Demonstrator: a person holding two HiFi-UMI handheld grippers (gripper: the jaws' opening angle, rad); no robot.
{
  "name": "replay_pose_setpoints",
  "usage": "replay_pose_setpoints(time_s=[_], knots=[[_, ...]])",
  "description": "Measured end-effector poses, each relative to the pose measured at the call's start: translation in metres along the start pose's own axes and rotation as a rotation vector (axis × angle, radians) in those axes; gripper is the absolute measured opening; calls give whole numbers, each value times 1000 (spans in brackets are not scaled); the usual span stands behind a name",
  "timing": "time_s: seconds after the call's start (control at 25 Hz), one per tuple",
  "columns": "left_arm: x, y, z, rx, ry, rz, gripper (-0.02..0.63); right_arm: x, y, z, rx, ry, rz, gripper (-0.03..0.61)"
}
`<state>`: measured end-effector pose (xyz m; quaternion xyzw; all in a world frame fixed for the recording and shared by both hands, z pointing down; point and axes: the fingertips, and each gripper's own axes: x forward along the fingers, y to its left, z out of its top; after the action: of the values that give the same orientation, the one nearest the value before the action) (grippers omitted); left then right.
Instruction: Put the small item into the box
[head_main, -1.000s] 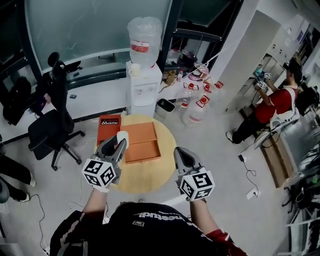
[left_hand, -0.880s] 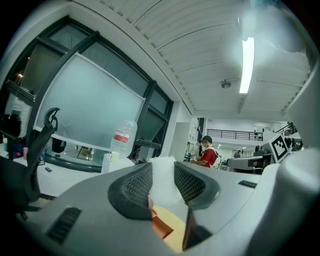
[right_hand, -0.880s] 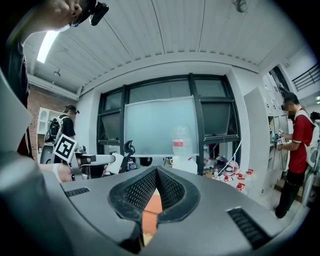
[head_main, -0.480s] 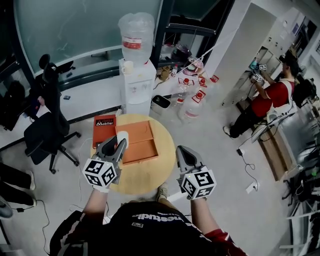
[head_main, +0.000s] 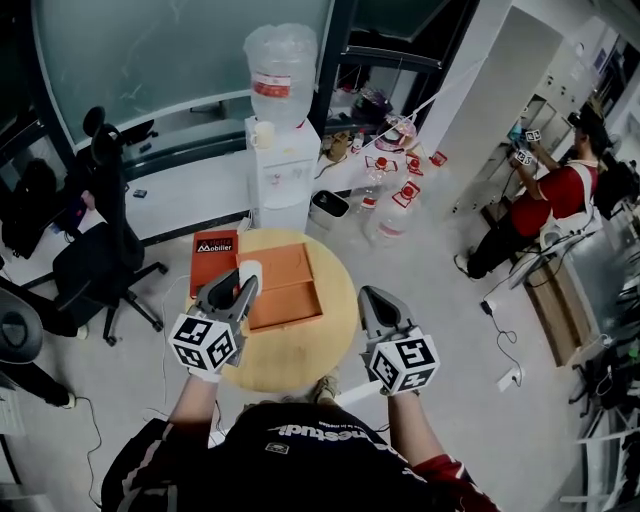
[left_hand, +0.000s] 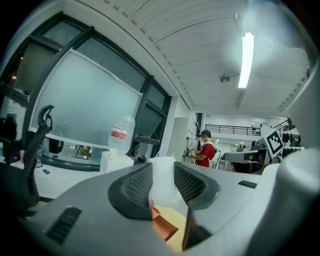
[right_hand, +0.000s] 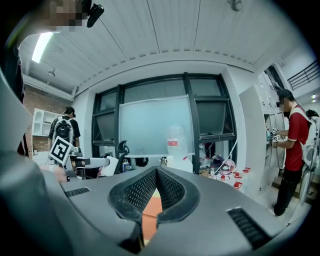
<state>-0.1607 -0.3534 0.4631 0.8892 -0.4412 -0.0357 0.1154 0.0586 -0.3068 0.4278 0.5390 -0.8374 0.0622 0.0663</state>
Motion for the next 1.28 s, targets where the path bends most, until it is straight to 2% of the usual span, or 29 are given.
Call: replay_pose_setpoints(time_s=[0.56, 0.84, 1.0, 1.28], knots=[[47, -4, -33, 32, 89, -88, 146, -5, -30, -23, 67, 37, -63, 26], [75, -11, -55, 38, 138, -121, 146, -12, -50, -22, 71, 34, -101, 26], [87, -18, -74, 11, 170, -148, 146, -19, -58, -26, 78, 41, -119, 26], [114, -18, -111, 23, 245, -170, 146, -14, -70, -30, 88, 56, -120, 26]])
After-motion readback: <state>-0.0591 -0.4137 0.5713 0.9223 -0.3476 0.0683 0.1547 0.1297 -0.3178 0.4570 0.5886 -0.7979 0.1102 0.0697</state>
